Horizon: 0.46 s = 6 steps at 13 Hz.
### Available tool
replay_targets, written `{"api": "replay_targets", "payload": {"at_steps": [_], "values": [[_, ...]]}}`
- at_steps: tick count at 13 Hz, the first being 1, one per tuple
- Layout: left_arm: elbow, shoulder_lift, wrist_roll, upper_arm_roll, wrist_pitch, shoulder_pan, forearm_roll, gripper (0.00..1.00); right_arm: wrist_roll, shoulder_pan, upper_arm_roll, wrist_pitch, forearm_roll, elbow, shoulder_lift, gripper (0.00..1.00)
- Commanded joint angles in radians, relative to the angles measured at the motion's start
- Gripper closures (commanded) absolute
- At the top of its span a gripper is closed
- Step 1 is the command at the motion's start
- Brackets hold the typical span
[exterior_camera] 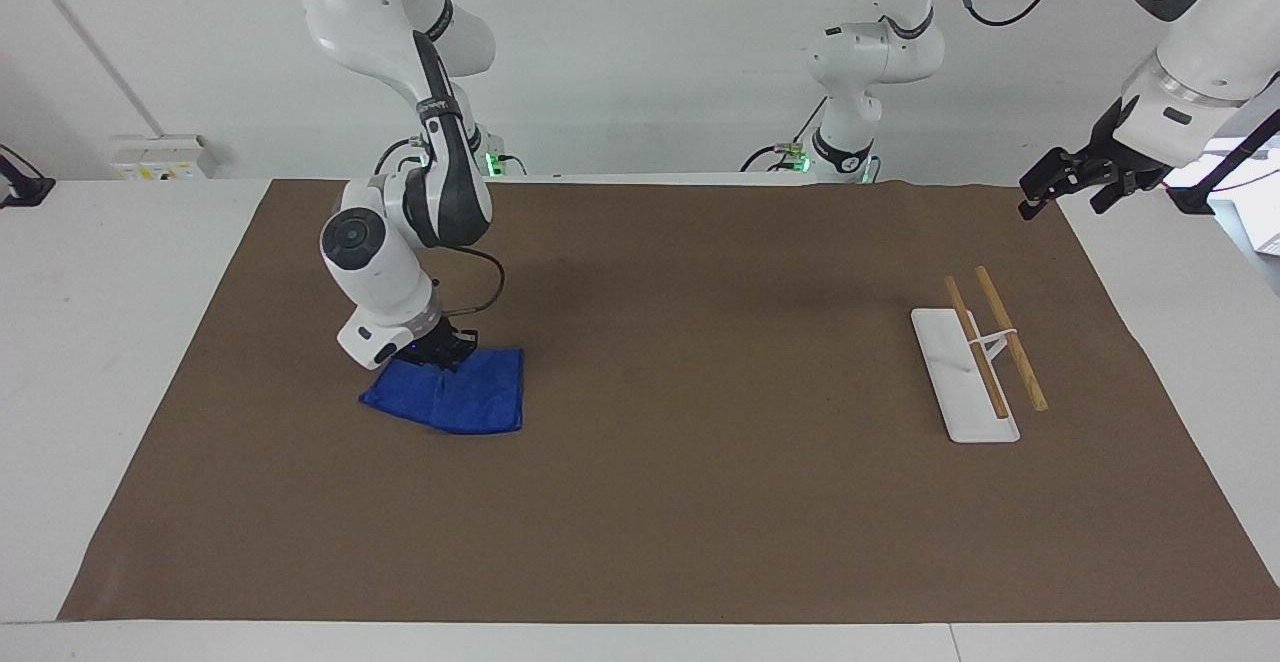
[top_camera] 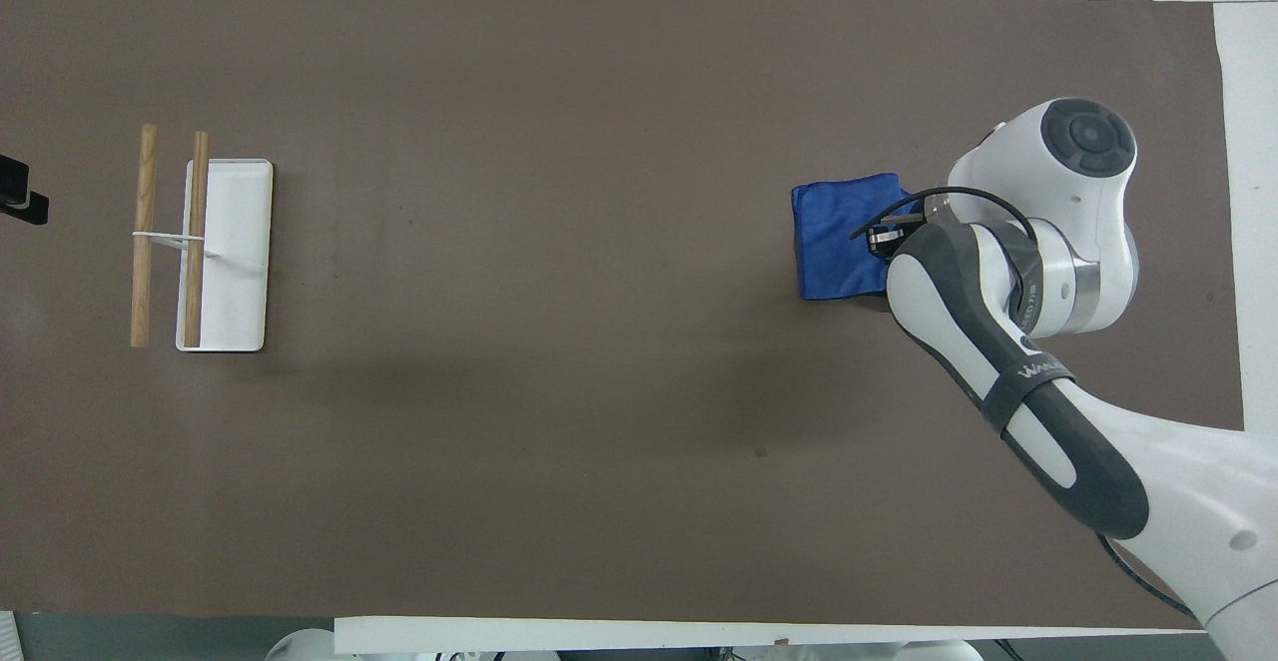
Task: Right arm passes towel to left arm to hang
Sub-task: 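Lift the towel with the right gripper while the left gripper approaches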
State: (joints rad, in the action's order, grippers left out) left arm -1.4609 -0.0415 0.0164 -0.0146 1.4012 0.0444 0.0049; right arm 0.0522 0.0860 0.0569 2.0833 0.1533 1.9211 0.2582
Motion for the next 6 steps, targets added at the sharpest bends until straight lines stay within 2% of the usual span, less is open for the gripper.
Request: {"api": "replay_targets", "payload": {"at_steps": [1, 3, 4, 6], "values": [[-0.022, 0.022, -0.004, 0.002, -0.005, 0.003, -0.01, 0.0, 0.152, 0.047, 0.008, -0.146, 0.086, -0.192, 0.038, 1.0], [-0.021, 0.022, 0.034, 0.008, 0.01, 0.006, -0.011, 0.0, 0.337, 0.133, 0.008, -0.158, 0.161, -0.256, 0.05, 1.0], [-0.03, 0.022, 0.127, 0.013, 0.045, 0.017, -0.013, 0.0, 0.429, 0.167, 0.008, -0.149, 0.216, -0.269, 0.058, 1.0], [-0.172, 0.073, 0.406, 0.018, 0.205, 0.101, -0.013, 0.0, 0.607, 0.231, 0.008, -0.134, 0.345, -0.301, 0.067, 1.0]]}}
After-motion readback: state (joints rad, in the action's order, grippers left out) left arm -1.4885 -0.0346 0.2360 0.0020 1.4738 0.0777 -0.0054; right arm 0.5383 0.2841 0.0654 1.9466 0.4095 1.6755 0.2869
